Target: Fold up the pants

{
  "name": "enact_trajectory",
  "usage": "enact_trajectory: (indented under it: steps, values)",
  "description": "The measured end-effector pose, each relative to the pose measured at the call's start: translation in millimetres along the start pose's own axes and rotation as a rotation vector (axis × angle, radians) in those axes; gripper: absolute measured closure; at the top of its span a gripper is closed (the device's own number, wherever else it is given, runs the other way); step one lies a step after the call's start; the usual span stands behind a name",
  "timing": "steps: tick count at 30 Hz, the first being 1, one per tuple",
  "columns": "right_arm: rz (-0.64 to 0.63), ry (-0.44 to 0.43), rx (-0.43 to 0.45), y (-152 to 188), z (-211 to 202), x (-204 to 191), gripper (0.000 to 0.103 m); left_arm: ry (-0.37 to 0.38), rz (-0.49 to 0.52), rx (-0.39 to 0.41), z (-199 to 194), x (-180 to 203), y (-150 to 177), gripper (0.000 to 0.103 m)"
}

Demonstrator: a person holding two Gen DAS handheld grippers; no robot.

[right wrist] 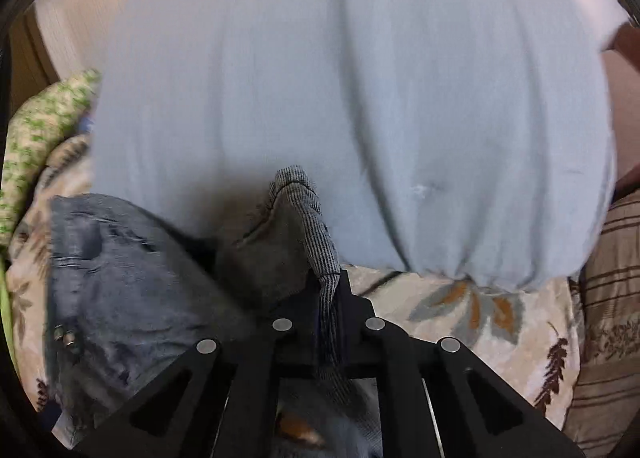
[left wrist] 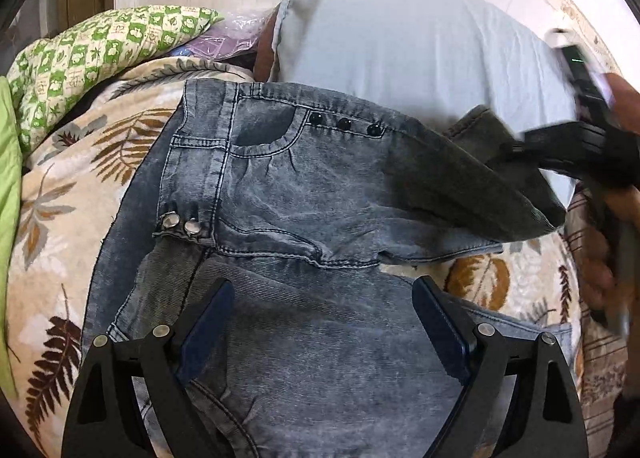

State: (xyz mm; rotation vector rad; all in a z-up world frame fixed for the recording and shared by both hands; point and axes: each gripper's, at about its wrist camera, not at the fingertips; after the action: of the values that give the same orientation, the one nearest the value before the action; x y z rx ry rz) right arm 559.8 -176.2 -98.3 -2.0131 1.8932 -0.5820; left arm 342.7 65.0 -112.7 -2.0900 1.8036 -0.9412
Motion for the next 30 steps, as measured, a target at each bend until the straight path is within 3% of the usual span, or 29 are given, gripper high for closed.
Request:
enact_trajectory:
  steps: [4,7,11,15,18,20,26,30]
  values:
    - [0.127,-0.067,0.141,42,-71,39,0.098,0.052,-0.027,-0.006,-9,-2,-2,0.013]
    - [0.337,-0.109,0.206,93,-108,98,0.098,0.104,-0.041,-0.013,-14,-2,-5,0.013]
    - [0.606,-0.168,0.203,181,-113,165,0.098,0.169,-0.071,-0.063,-7,5,-14,0.013]
    - [0.622,-0.172,0.212,240,-102,171,0.098,0.192,-0.12,-0.146,14,20,-36,0.013]
    - [0.633,-0.209,0.184,259,-81,173,0.098,0.144,-0.108,-0.211,32,28,-43,0.014]
    - [0.644,-0.234,0.164,261,-72,174,0.098,0.101,-0.131,-0.251,37,22,-41,0.028]
    - [0.699,-0.299,0.19,268,-69,193,0.098,0.129,-0.293,-0.294,31,-7,-10,0.031]
    - [0.689,-0.297,0.19,267,-67,189,0.098,0.177,-0.388,-0.263,43,-10,-22,0.031]
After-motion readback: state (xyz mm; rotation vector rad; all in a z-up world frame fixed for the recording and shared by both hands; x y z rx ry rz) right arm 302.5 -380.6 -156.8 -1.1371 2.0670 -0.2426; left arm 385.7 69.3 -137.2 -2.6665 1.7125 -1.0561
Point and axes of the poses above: each gripper's, at about its wrist camera, not at the fingertips, and z roughly the way its jaws point, x to its right, y to its underside, and after that the axes turned 5 degrees about y, right-handed
